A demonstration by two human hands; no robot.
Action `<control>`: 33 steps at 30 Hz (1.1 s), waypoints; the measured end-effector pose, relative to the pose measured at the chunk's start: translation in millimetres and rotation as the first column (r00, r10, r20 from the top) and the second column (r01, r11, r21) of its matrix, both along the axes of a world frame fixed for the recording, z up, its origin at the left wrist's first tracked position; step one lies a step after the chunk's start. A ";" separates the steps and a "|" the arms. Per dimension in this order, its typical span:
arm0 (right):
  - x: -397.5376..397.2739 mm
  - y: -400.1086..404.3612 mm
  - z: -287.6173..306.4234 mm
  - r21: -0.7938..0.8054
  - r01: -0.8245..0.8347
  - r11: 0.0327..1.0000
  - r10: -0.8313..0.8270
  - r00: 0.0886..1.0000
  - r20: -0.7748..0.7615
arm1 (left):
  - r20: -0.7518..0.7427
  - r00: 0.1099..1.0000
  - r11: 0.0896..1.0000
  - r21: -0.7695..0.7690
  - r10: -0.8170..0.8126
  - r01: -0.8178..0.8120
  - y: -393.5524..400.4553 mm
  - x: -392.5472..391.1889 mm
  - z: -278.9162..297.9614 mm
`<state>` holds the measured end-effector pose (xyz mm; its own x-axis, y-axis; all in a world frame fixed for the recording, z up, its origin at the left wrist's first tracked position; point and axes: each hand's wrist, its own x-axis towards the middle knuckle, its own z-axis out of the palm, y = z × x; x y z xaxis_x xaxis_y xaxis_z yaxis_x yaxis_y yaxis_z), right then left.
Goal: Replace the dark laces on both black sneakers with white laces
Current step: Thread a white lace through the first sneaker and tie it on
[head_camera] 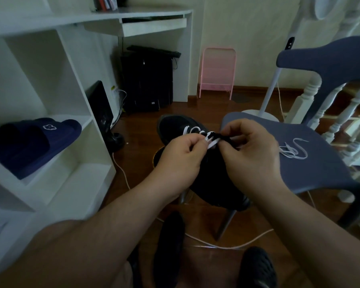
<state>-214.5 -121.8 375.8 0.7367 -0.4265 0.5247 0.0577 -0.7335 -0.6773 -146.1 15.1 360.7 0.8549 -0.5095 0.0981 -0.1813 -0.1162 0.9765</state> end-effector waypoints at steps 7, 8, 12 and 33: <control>-0.7 -1.0 -4.2 -0.075 -0.055 0.996 0.060 0.996 0.064 | 0.153 0.988 0.997 0.071 -0.017 0.006 -2.6 2.5 -0.9; -0.1 -1.2 -4.8 -0.074 -0.063 0.995 0.068 0.996 0.061 | 0.203 0.979 0.994 0.108 -0.014 -0.008 -2.5 4.2 -1.7; 2.0 -1.3 -6.7 -0.066 -0.073 0.995 0.076 0.996 0.053 | 0.323 0.945 0.973 0.195 0.052 -0.120 -2.1 6.4 -6.8; -4.9 -7.2 -8.8 -0.148 -0.141 0.979 0.136 0.990 -0.044 | 0.480 0.870 0.910 0.401 -0.110 -0.107 10.5 26.9 -0.9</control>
